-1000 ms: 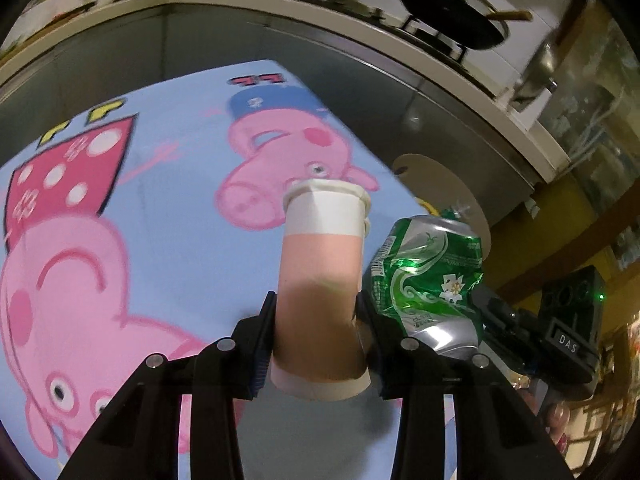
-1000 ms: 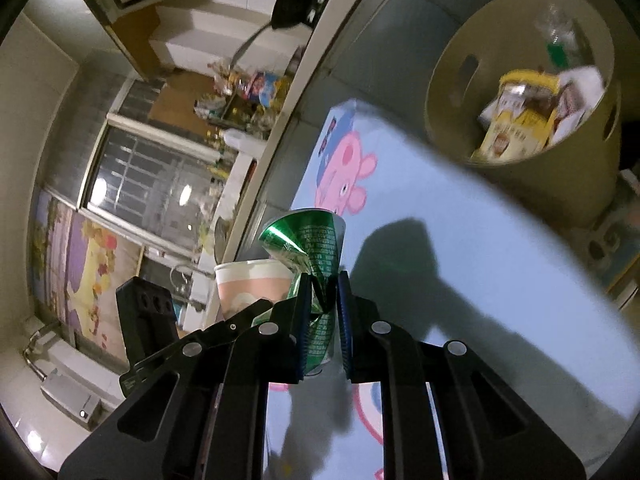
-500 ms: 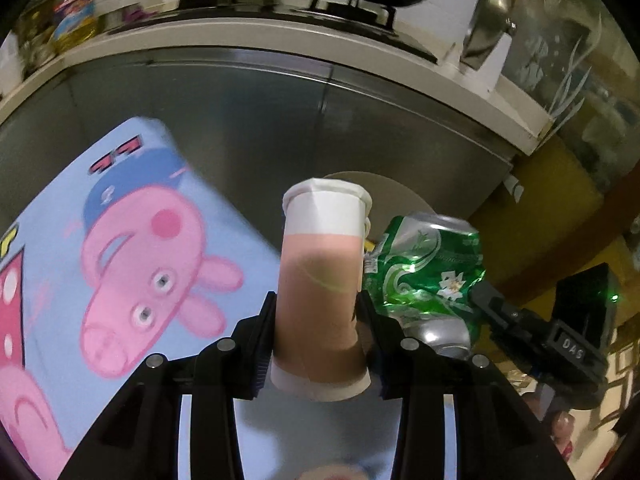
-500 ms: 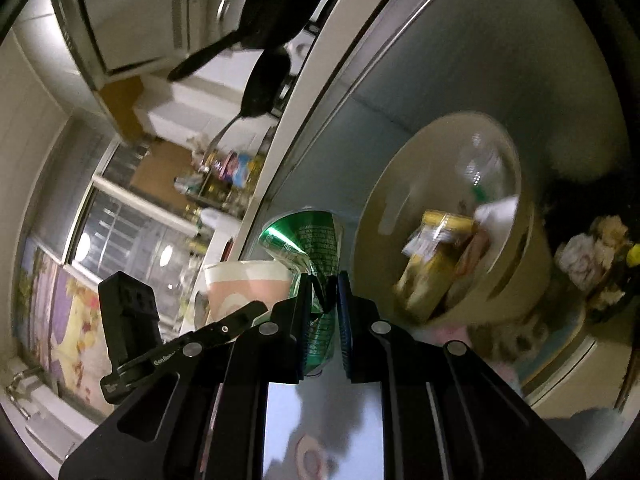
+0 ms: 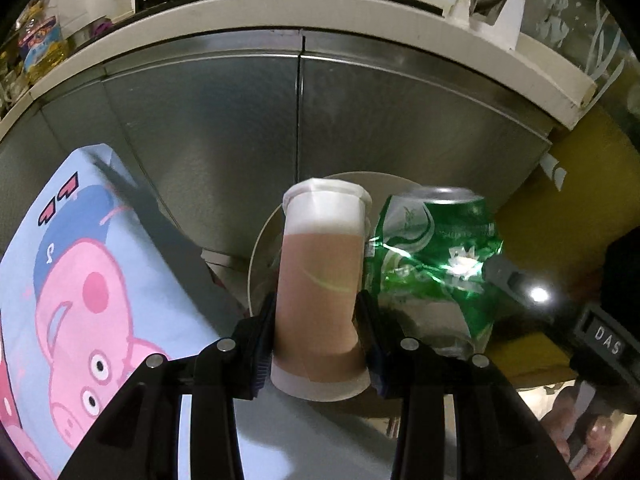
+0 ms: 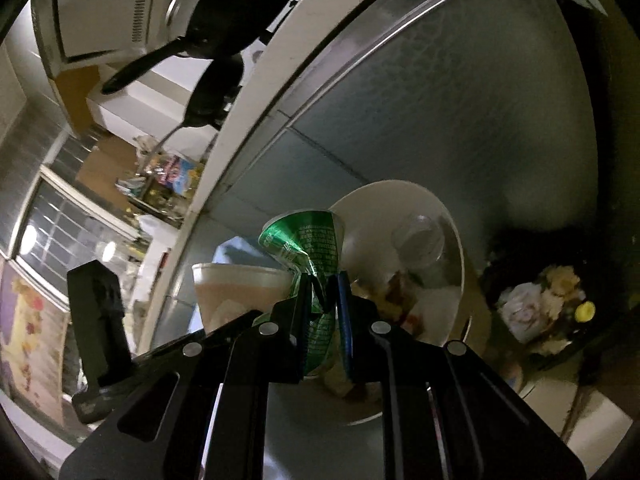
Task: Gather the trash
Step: 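Carry the pink cup and green can over the beige bin, then open both grippers to drop the cup and can into the bin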
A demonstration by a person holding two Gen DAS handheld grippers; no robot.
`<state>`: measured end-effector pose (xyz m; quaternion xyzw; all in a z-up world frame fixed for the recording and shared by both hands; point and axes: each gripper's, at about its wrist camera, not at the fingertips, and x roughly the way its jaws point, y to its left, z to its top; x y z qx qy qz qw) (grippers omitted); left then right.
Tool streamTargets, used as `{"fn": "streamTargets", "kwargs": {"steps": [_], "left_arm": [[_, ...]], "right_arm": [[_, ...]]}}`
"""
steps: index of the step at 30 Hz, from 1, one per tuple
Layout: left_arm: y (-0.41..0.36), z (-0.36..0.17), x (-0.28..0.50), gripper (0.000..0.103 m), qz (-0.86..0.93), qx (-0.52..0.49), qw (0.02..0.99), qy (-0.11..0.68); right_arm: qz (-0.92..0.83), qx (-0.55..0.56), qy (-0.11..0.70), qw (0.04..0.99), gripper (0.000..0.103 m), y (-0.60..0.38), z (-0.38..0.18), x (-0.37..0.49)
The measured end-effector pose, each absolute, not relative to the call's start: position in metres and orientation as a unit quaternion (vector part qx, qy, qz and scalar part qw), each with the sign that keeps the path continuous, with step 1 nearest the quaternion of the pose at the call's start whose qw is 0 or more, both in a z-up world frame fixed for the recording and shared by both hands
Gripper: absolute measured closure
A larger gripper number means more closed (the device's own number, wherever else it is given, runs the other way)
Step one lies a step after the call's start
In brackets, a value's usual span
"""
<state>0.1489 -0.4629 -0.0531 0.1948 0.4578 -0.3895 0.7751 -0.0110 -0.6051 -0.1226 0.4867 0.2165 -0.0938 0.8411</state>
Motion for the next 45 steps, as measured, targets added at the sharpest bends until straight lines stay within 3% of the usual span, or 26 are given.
{"fn": "streamTargets", "kwargs": {"steps": [26,28,29,30,35,39,42,45], "left_arm": [[-0.479,-0.081,0.158,0.061,-0.369,0.221,0.774,0.465],[-0.479,-0.082,0.158,0.052,-0.366,0.222,0.775,0.465],[-0.480,-0.082,0.158,0.042,-0.364,0.222,0.777,0.464],[-0.480,-0.081,0.157,0.034,-0.360,0.221,0.780,0.462],[-0.479,-0.078,0.154,0.026,-0.358,0.220,0.784,0.457],[-0.474,-0.072,0.151,0.026,-0.357,0.217,0.789,0.451],[-0.469,-0.067,0.148,0.026,-0.356,0.216,0.793,0.444],[-0.464,-0.062,0.143,0.026,-0.356,0.215,0.797,0.437]], "right_arm": [[-0.138,0.458,0.262,0.838,0.090,-0.599,-0.133,0.014],[-0.139,0.457,0.261,0.839,0.090,-0.599,-0.133,0.014],[-0.139,0.456,0.262,0.839,0.090,-0.599,-0.132,0.015],[-0.138,0.456,0.262,0.839,0.089,-0.599,-0.131,0.015],[-0.138,0.456,0.261,0.840,0.081,-0.598,-0.129,0.014],[-0.141,0.447,0.258,0.845,0.076,-0.594,-0.123,0.011],[-0.144,0.444,0.253,0.848,0.053,-0.590,-0.119,0.007],[-0.146,0.438,0.249,0.851,0.053,-0.585,-0.115,0.004]]}}
